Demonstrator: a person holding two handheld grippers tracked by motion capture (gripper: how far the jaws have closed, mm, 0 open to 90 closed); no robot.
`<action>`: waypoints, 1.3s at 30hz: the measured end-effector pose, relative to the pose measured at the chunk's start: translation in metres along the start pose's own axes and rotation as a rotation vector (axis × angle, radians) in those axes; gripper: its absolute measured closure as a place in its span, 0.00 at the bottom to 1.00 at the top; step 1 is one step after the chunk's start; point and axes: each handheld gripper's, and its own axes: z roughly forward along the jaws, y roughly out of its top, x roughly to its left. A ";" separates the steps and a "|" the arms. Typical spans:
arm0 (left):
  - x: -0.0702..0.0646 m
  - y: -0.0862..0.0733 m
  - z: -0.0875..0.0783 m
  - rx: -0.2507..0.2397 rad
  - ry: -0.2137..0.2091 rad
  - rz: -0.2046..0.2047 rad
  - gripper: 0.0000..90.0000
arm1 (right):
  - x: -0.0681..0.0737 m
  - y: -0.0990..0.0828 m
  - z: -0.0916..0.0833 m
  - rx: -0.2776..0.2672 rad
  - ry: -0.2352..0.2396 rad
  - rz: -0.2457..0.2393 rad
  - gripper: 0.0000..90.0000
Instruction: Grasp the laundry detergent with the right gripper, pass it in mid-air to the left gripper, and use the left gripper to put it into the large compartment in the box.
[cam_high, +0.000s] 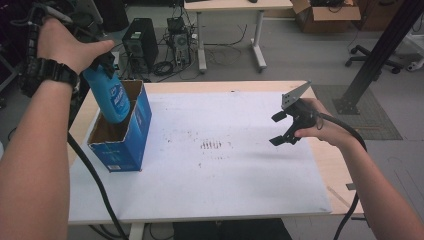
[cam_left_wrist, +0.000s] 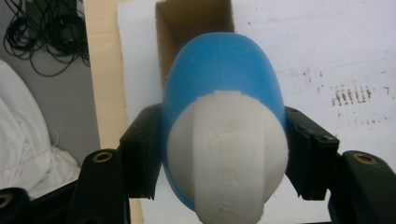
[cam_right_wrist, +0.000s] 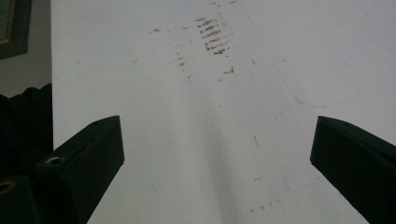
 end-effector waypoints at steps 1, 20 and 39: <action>0.002 -0.001 0.003 0.005 -0.001 -0.005 0.42 | -0.001 -0.001 -0.001 0.001 -0.002 0.005 0.03; 0.011 -0.020 0.077 0.101 -0.010 -0.038 0.42 | -0.003 -0.009 -0.006 0.008 -0.021 0.016 0.03; 0.008 -0.035 0.133 0.166 -0.022 -0.033 0.42 | -0.003 -0.009 -0.006 0.001 -0.016 0.018 0.03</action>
